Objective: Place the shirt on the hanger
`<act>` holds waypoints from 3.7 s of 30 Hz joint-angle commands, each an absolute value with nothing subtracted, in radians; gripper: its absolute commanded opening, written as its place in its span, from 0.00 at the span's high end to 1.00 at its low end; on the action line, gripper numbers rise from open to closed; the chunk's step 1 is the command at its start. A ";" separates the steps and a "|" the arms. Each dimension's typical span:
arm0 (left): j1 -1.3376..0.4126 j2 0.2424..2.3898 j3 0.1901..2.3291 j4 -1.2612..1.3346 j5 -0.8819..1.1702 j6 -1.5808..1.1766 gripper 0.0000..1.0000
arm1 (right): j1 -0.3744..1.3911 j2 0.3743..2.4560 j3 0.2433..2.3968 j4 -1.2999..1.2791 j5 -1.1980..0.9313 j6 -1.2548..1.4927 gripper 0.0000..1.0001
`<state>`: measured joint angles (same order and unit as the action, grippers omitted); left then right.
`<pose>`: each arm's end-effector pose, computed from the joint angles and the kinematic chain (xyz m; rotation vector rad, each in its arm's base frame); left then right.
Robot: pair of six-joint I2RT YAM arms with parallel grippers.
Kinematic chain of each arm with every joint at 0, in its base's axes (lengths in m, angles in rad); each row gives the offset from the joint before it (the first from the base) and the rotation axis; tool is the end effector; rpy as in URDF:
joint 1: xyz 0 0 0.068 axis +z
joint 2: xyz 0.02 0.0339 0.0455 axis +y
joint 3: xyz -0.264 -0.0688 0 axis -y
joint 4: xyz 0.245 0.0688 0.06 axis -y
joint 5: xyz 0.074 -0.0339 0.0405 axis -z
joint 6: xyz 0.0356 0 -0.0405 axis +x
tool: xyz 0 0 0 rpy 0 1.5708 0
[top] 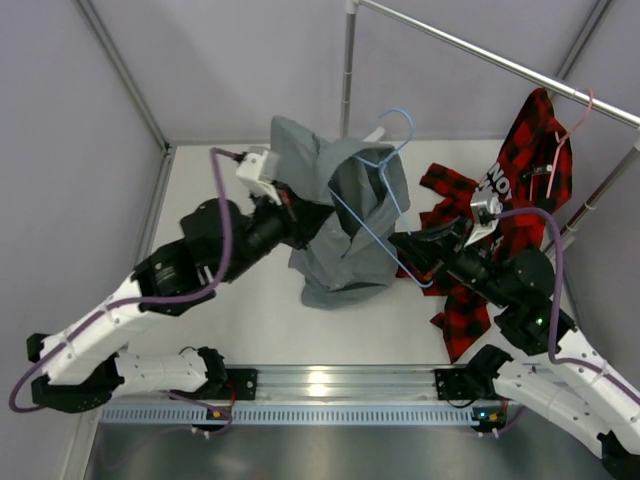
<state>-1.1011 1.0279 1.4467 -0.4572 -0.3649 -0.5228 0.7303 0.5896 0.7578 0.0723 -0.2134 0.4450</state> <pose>0.0974 -0.1639 0.4899 0.1917 1.6826 -0.9526 0.0976 0.0975 0.3864 -0.3922 1.3723 1.1256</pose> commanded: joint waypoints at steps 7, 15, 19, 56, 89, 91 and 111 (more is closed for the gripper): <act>-1.111 1.212 1.574 -0.509 -0.040 -0.468 1.00 | 0.738 0.589 0.678 0.195 -0.327 0.422 1.00; -1.111 1.244 1.626 -0.604 0.093 -0.405 1.00 | 0.738 0.637 0.663 0.227 -0.220 0.471 1.00; -1.111 1.262 1.735 -0.710 0.132 -0.364 1.00 | 0.738 0.595 0.569 0.346 -0.058 0.489 1.00; -1.106 1.262 1.947 -0.580 -0.083 0.530 0.07 | 0.761 0.552 0.347 0.945 -0.316 0.537 1.00; -0.957 1.459 2.079 -1.189 0.541 0.650 0.72 | 0.761 0.376 0.400 0.566 -0.472 0.368 1.00; -0.956 1.447 2.054 -1.189 0.564 0.644 1.00 | 0.761 0.374 0.416 0.534 -0.472 0.357 1.00; -0.953 0.991 1.436 -0.626 -0.087 0.051 1.00 | 0.759 0.216 0.505 -0.365 0.404 0.724 0.05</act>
<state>-0.9516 1.0279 1.4811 -0.7635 0.0681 0.2184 0.7559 0.2485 0.5449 -0.2070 0.2977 0.5316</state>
